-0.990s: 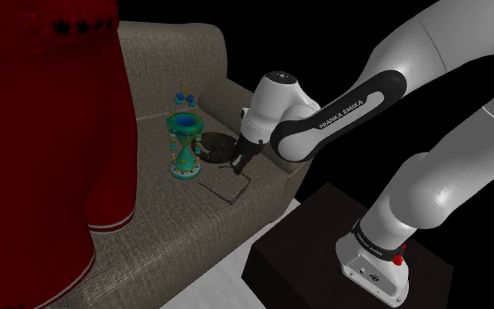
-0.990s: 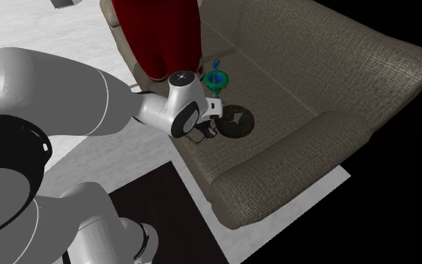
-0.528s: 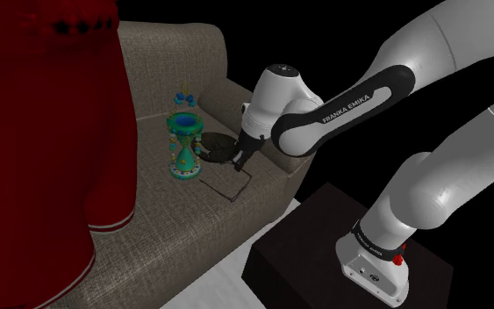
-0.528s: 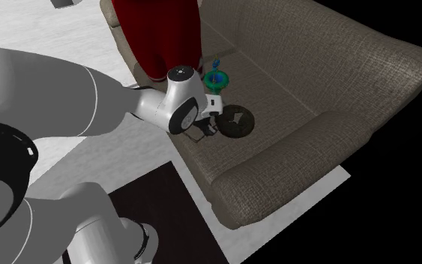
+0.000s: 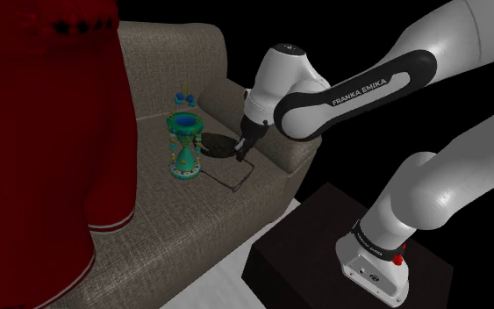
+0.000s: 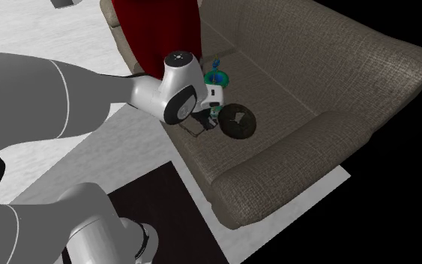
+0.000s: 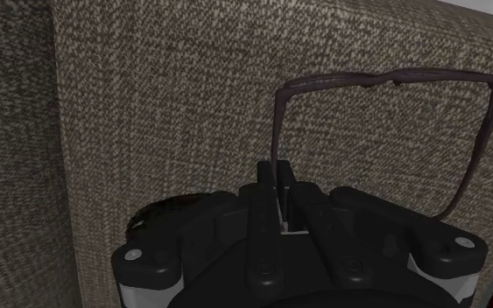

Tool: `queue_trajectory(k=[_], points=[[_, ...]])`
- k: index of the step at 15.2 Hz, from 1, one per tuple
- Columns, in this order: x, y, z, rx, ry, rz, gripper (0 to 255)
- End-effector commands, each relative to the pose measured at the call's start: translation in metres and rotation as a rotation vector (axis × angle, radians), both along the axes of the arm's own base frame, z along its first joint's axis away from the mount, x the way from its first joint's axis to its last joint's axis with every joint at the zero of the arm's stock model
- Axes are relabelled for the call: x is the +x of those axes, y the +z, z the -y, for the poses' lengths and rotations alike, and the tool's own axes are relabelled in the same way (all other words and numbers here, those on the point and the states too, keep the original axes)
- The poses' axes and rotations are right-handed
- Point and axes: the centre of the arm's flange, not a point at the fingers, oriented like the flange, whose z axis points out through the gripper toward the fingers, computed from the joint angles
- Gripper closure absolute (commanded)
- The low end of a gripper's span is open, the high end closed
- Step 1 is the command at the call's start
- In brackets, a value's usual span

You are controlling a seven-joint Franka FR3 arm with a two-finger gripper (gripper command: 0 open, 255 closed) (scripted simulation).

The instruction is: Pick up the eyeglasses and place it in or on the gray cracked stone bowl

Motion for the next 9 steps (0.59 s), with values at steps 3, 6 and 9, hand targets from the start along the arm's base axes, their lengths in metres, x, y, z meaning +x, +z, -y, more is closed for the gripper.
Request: queue_trajectory(k=[3, 6, 9], points=[[0.000, 0.021, 0.001, 0.000, 0.000, 0.000, 255], [0.000, 0.037, 0.001, 0.000, 0.000, 0.000, 255], [0.000, 0.053, 0.001, 0.000, 0.000, 0.000, 255]])
